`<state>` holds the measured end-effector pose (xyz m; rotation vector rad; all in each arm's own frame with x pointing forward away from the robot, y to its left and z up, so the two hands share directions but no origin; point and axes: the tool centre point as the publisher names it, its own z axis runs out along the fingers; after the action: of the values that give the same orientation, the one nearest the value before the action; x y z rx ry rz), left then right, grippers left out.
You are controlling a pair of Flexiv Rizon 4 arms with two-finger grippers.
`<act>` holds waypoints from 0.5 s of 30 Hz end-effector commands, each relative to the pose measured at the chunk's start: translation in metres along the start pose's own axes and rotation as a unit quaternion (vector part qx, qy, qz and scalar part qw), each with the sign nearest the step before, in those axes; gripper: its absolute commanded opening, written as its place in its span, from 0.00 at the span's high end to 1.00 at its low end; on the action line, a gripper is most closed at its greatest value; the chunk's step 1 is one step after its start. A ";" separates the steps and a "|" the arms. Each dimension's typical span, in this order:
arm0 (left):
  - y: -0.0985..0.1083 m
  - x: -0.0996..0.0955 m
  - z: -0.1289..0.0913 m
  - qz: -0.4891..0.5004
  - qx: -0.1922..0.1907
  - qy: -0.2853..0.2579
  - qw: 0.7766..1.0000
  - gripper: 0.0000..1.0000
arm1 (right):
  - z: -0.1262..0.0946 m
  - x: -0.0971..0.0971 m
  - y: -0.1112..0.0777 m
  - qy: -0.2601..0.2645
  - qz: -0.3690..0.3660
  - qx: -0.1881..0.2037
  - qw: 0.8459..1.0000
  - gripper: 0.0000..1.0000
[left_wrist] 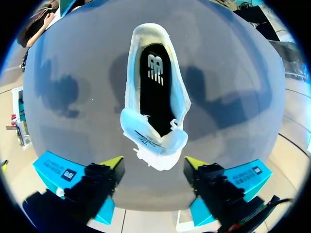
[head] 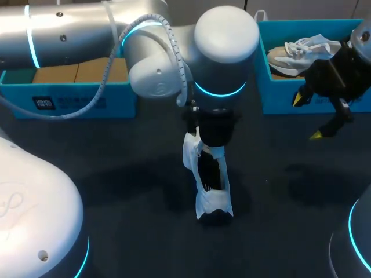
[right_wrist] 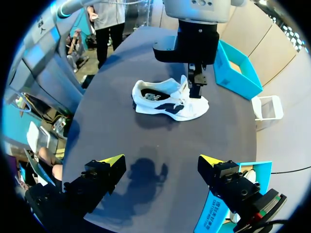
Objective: Take the shoe out of the shoebox, open the shoe tongue, remove and reinsert the insole, then place the shoe into the shoebox
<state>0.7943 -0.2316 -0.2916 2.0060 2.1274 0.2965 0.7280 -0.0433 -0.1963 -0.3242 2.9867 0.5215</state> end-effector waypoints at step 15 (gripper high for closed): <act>-0.020 0.011 0.007 0.020 0.031 -0.007 0.999 0.53 | 0.001 -0.001 0.000 0.000 0.001 0.002 1.000 0.00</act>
<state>0.7816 -0.2248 -0.3001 2.0886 2.1263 0.2214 0.7280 -0.0433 -0.1963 -0.3243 2.9867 0.5216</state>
